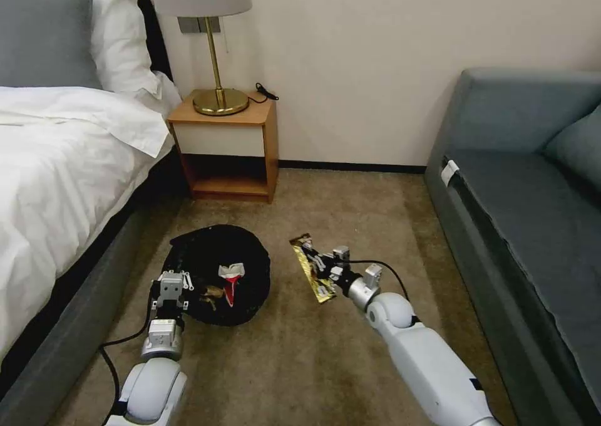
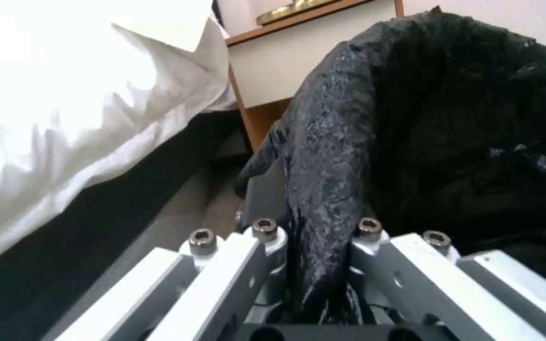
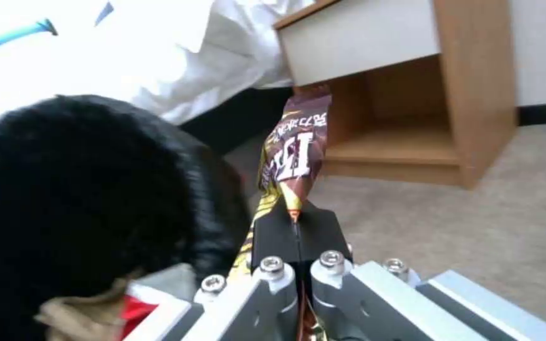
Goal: Pick up the trash bin, then pick up the garbage on the floor and place it into the trash bin.
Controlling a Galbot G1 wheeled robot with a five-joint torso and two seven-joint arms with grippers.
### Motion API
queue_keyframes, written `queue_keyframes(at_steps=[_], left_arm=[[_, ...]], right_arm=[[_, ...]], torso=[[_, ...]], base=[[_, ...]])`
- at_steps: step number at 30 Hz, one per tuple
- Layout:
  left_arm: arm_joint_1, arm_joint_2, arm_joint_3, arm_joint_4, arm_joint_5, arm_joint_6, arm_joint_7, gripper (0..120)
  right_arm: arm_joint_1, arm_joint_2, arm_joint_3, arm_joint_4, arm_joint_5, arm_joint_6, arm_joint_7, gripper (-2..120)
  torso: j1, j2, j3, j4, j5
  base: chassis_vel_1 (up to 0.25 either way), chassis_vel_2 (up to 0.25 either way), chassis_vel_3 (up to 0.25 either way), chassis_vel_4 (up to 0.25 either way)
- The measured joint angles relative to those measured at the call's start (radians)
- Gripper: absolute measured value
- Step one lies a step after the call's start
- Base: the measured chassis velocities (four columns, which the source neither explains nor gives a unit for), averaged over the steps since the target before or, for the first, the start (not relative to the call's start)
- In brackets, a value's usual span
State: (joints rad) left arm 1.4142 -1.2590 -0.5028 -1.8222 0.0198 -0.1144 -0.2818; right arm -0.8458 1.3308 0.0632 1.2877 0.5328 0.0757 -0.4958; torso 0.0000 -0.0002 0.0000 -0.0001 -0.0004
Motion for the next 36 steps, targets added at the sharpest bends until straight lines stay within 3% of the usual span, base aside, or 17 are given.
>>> queue_keyframes(at_steps=[13,24,36], left_arm=[[-0.006,-0.008,0.016,-0.004,0.003,0.002,-0.001,5],[-0.009,-0.011,0.035,-0.037,0.007,0.017,0.002,5],[-0.005,-0.021,0.044,-0.029,-0.004,0.017,0.003,5]], right_arm=[[0.066,0.042,-0.165,0.08,0.083,-0.066,-0.008,0],[0.127,0.152,-0.223,-0.092,0.003,-0.017,0.026,-1],[0.118,0.198,-0.198,-0.074,-0.063,0.042,0.077,43]], torso=[[0.0,0.0,0.0,0.0001,0.0003],[0.0,0.0,0.0,0.0,0.0004],[0.0,0.0,0.0,0.0,0.0003]], base=[[0.0,0.0,0.0,0.0],[0.0,0.0,0.0,0.0],[0.0,0.0,0.0,0.0]])
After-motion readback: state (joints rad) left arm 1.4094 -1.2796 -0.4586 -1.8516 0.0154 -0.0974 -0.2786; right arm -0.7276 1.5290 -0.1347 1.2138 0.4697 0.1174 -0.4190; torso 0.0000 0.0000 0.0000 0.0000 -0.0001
